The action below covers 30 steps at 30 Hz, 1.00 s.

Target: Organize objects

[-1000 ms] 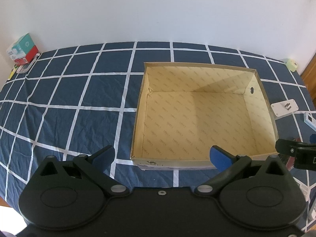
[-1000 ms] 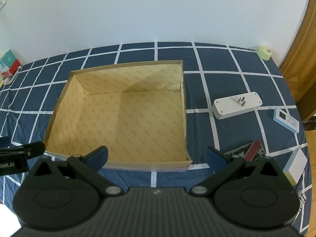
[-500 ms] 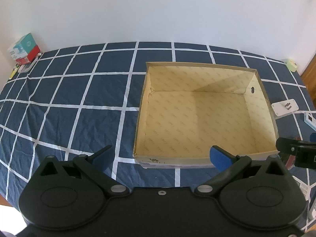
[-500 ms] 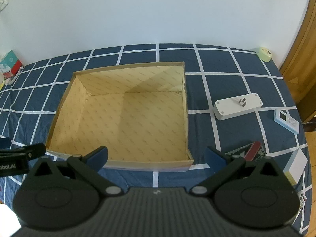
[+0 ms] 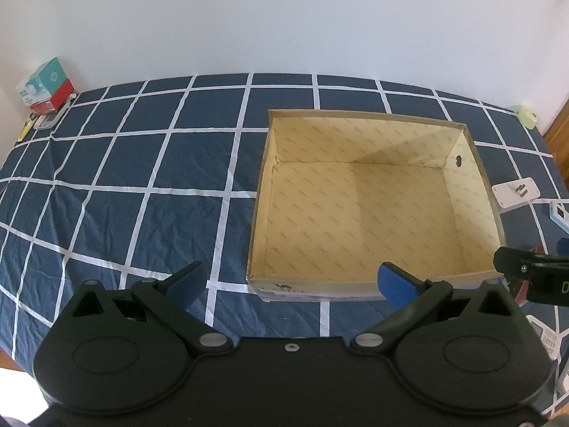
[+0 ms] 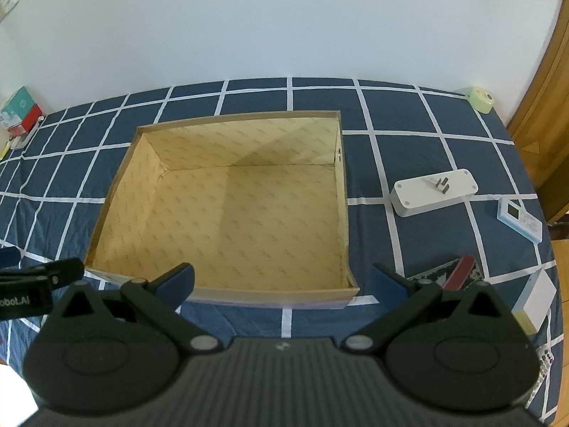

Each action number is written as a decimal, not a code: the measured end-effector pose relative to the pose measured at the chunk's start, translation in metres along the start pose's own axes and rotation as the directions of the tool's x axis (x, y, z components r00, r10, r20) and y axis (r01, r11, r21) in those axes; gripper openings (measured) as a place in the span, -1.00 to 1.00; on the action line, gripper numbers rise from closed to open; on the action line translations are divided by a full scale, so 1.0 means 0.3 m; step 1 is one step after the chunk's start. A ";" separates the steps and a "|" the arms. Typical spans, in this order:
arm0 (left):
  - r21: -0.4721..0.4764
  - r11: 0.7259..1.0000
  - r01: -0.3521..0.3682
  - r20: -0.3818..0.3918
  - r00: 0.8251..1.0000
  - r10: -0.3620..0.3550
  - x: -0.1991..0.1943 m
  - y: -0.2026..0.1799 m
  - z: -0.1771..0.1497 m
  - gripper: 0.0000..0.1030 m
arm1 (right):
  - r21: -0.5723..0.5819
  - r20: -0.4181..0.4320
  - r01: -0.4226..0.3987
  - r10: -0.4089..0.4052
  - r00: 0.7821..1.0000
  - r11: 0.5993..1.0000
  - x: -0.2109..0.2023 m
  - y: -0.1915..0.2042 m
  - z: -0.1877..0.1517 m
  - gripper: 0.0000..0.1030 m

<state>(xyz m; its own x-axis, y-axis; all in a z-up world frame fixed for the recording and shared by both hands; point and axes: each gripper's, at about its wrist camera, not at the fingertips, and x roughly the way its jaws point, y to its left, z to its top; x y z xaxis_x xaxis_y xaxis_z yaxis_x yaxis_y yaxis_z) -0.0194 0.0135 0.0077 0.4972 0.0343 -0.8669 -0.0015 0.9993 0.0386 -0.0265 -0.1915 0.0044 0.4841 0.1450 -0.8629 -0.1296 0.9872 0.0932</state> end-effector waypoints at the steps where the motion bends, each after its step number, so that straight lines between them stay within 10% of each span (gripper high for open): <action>1: -0.002 1.000 0.001 0.000 1.000 -0.001 0.001 0.004 0.001 1.00 | 0.000 0.000 0.001 -0.001 1.000 1.000 0.000 0.001 0.001 1.00; 30: 0.000 1.000 0.009 -0.017 1.000 -0.009 0.024 0.029 0.015 1.00 | -0.006 -0.012 0.002 -0.003 1.000 1.000 0.014 0.013 0.009 1.00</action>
<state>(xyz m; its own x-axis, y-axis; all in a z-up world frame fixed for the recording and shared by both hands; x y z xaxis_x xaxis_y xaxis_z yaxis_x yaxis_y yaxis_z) -0.0119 0.0224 0.0040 0.4822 0.0258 -0.8757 0.0028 0.9995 0.0310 -0.0227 -0.1867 0.0025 0.4738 0.1417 -0.8692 -0.1339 0.9871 0.0880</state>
